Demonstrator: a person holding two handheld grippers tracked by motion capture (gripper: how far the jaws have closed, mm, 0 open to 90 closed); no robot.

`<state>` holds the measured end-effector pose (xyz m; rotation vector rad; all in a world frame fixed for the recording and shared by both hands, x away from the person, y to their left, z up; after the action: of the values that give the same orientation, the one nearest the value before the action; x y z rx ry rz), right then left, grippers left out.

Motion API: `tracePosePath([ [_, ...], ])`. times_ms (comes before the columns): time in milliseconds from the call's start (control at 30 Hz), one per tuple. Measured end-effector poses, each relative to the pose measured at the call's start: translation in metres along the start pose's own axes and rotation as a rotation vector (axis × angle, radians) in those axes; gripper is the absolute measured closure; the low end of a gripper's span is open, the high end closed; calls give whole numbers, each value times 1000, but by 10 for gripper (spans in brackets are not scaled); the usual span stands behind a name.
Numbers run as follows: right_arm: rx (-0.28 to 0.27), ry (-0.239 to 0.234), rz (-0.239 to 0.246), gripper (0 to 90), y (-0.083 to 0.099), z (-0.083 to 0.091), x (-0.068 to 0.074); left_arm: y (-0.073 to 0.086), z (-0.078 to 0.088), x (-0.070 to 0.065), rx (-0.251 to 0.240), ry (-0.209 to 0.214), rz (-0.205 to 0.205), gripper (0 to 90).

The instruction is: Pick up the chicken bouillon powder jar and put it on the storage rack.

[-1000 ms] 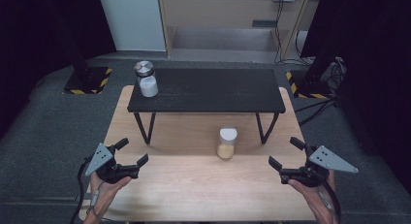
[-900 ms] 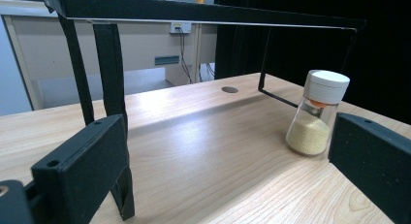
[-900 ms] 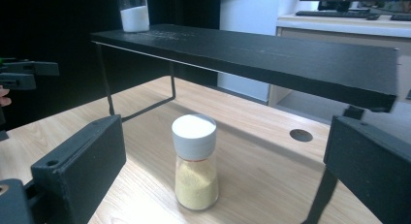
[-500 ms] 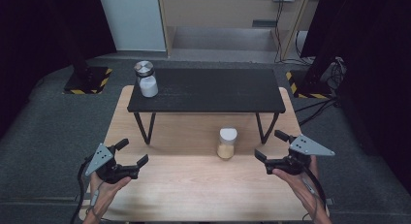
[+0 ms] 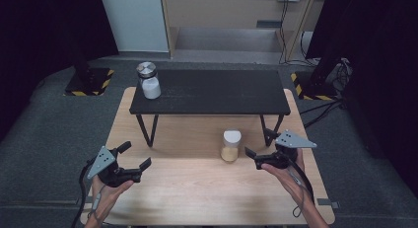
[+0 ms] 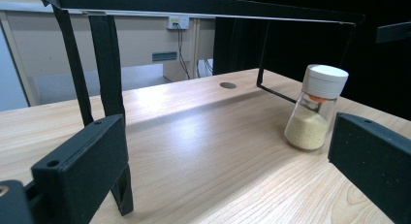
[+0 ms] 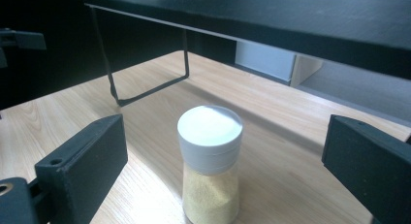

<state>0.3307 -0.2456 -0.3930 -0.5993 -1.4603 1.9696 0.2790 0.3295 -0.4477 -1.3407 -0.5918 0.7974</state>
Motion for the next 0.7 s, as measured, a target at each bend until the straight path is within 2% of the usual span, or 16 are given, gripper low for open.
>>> tracePosePath([
  [300,33,-24,-1,32,2,-27,-1,0,-1,0,6,6,-3,0],
  [700,65,-24,-22,55,14,-62,-2,0,-2,-1,11,14,-9,0],
])
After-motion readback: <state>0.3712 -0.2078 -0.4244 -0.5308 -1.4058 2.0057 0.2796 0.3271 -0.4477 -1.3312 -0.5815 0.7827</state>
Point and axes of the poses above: each handheld gripper's, and its own axes: z roughly backward along the jaws, y roughly out of its underside, x roughly to its left, the point moved 8 cm from there along -z, roughly forward along the jaws, and after that the axes turned 2 degrees about x, right-handed, at the moved point
